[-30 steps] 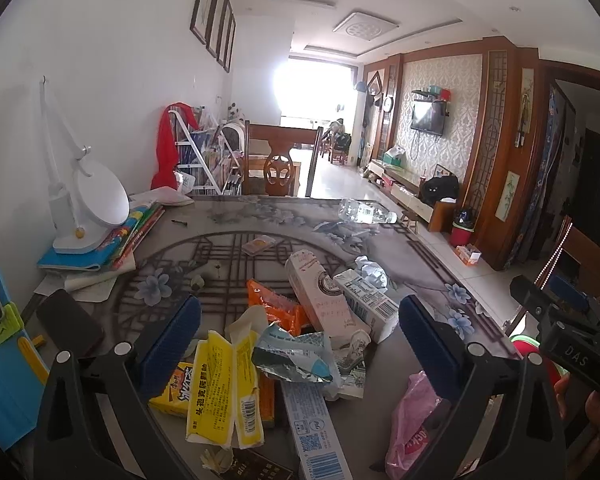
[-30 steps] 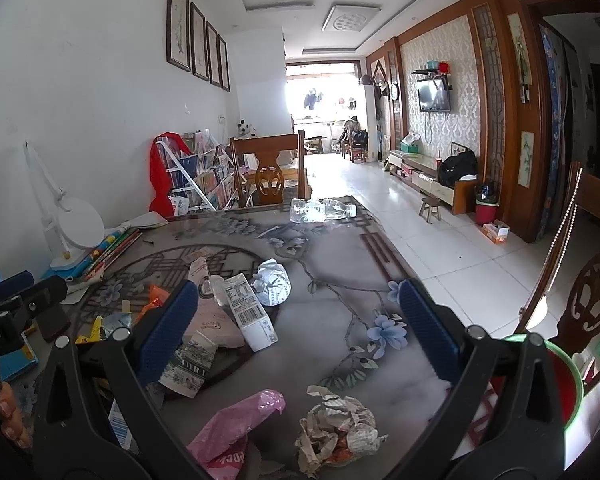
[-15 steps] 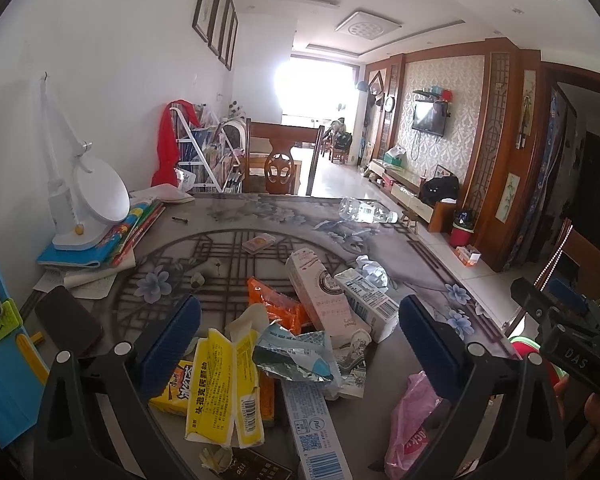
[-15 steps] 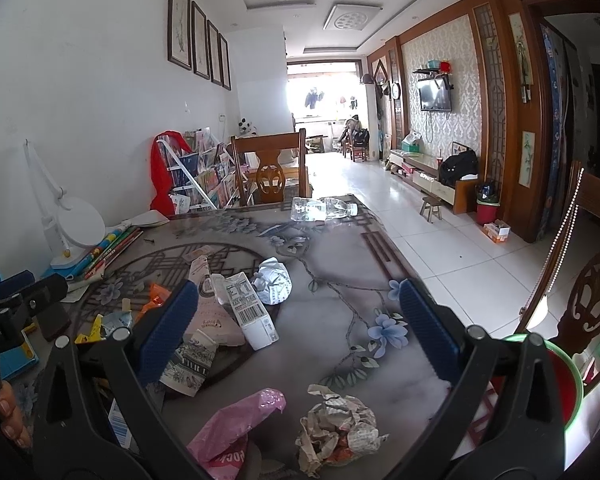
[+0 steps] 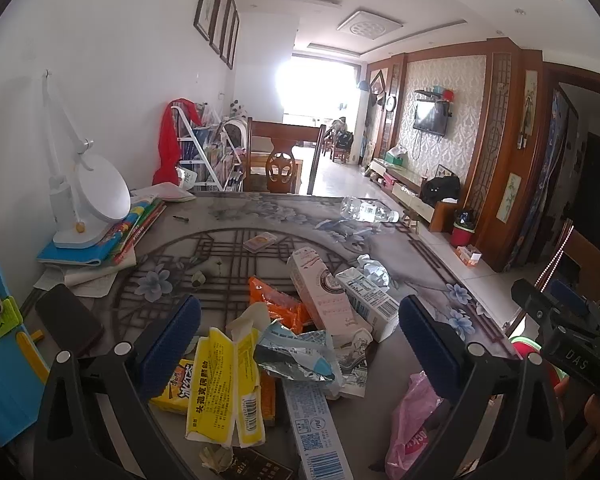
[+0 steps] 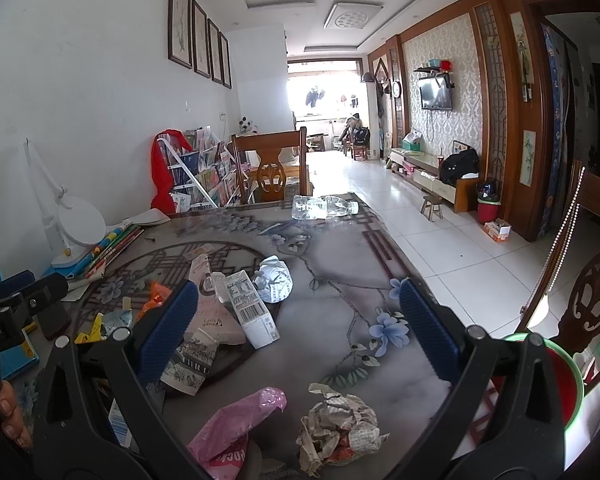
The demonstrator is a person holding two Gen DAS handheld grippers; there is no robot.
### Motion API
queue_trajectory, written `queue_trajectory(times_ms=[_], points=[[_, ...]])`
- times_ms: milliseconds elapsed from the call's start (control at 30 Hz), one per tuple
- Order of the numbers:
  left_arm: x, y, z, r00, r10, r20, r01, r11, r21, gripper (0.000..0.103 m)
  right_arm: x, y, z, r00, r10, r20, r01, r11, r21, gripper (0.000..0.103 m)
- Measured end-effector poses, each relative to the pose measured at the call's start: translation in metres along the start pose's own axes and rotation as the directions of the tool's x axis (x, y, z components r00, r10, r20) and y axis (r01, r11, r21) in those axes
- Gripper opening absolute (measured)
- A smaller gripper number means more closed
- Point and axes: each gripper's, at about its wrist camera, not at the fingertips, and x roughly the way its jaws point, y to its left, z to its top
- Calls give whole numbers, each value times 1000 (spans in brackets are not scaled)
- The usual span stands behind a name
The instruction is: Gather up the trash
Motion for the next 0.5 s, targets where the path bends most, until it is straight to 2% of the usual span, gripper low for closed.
queue_trajectory(times_ms=[167,367,433,500], points=[[-1,0,0,1000,0,-2,0,1000,-2,95,2,1,-1,1000,6,-13,-6,1000,3,99],[-1,3,3,1000,5,-6,-5,1000,21,95,20,7,-11,990,30,-140,-34,999,-21,99],[-4,11,6,1000,22,-6,-22,999,27,95,29,10,-16,976,49,-210,-57,998,-33,99],[-6,24,11,1000,29,-5,-29,1000,6,95,44,13,-27,940,124,-319,-132,991,-2,99]])
